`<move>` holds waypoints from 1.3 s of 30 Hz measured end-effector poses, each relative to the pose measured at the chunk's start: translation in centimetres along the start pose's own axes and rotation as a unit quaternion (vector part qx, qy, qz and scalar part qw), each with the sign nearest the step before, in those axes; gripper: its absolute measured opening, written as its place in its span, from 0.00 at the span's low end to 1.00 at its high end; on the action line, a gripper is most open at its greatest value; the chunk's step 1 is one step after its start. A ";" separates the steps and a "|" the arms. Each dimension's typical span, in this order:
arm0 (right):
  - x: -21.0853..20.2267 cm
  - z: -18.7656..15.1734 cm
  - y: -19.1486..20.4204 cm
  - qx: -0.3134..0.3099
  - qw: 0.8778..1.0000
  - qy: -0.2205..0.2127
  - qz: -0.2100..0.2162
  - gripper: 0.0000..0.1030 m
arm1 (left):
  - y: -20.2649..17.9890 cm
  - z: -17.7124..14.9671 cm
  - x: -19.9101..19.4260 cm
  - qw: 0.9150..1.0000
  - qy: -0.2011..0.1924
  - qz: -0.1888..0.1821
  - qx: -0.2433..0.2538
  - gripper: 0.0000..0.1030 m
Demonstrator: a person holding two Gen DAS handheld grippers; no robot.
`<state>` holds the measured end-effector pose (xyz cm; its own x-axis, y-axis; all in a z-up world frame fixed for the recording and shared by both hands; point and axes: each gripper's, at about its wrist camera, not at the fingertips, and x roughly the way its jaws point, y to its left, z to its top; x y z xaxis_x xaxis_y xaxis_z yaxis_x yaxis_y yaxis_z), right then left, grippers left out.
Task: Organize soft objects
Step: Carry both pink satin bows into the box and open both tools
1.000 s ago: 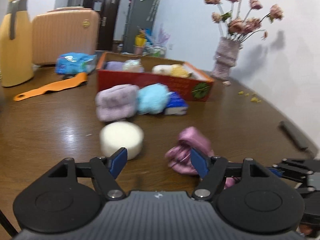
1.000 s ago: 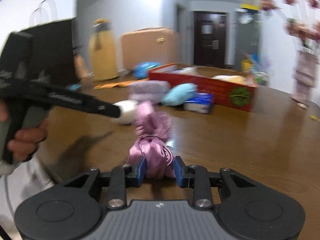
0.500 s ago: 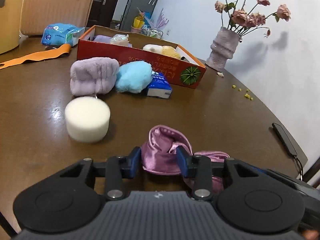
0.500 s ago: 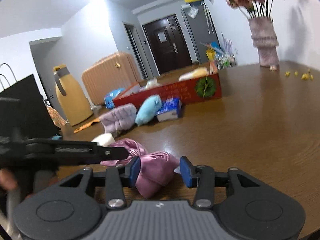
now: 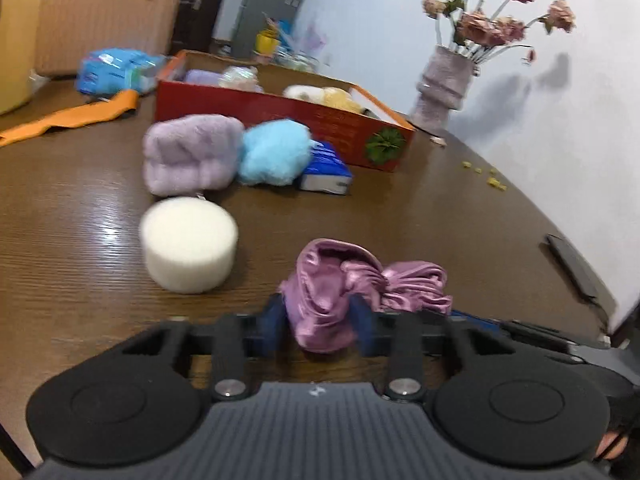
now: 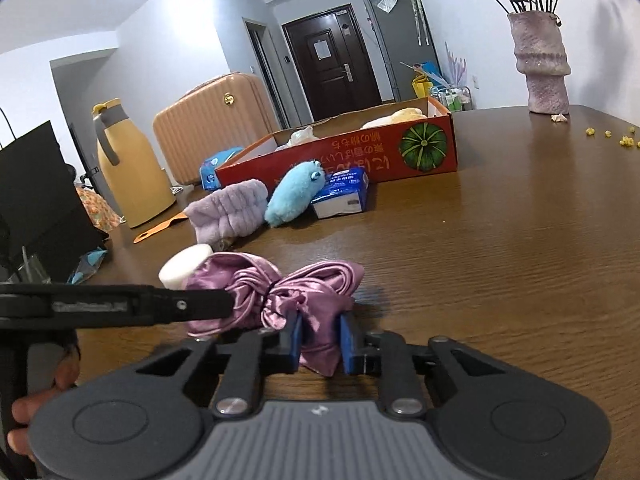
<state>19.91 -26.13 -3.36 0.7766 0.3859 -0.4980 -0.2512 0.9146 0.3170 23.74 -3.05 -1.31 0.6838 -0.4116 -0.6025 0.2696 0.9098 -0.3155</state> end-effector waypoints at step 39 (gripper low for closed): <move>21.6 26.8 -4.8 -0.035 0.996 0.041 -0.065 0.41 | 4.9 27.0 14.3 0.997 0.026 0.063 0.020 0.51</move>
<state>53.37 -25.40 6.06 0.7557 0.2692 -0.5971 -0.1925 0.9627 0.1903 53.16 -3.09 8.33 0.6787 -0.2956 -0.6723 0.2118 0.9553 -0.2061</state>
